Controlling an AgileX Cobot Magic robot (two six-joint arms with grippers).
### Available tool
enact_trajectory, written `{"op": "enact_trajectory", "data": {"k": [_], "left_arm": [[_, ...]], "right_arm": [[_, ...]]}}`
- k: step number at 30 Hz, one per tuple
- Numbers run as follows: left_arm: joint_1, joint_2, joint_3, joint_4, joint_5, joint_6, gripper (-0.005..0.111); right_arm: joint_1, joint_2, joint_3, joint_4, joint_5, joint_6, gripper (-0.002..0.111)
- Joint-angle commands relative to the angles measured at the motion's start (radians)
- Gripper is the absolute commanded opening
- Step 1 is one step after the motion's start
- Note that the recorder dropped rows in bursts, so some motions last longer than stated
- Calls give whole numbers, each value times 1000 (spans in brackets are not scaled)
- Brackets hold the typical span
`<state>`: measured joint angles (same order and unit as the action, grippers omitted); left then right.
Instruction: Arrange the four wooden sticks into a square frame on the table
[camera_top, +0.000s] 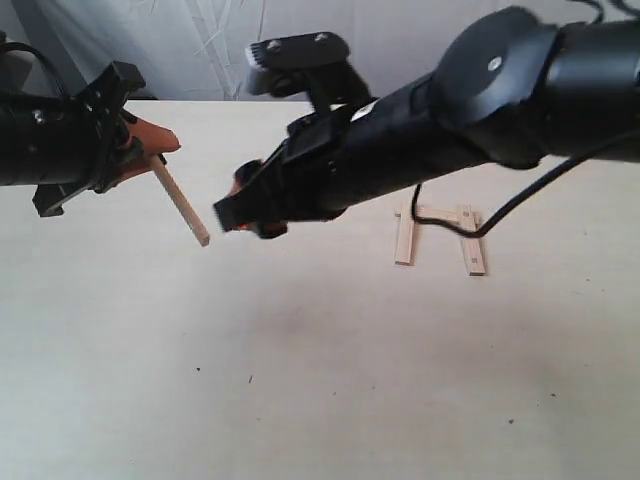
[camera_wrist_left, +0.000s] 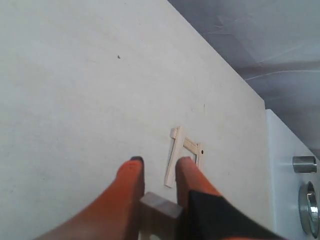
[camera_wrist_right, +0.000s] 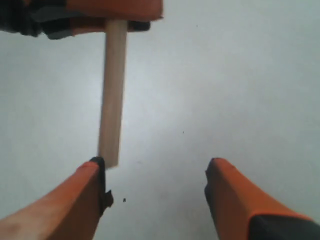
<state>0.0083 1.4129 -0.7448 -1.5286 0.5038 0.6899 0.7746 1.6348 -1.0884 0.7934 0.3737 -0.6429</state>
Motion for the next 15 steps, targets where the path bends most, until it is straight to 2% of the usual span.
{"op": "enact_trajectory", "data": {"k": [1,5,9,11,15], "left_arm": [[0,-2,8,-27,12,-13,3],[0,-2,8,-34,22,-26,15],[0,-2,8,-55,34,-28,31],[0,-2,8,-63,55,-28,36],[0,-2,8,-66,80,-28,37]], "right_arm": [[141,33,-3,-150,-221,65,57],[204,49,-3,-226,-352,65,57],[208,56,-3,-297,-374,60,57],[208,68,-3,-325,-385,60,57],[203,118,-3,-335,-432,60,57]]}}
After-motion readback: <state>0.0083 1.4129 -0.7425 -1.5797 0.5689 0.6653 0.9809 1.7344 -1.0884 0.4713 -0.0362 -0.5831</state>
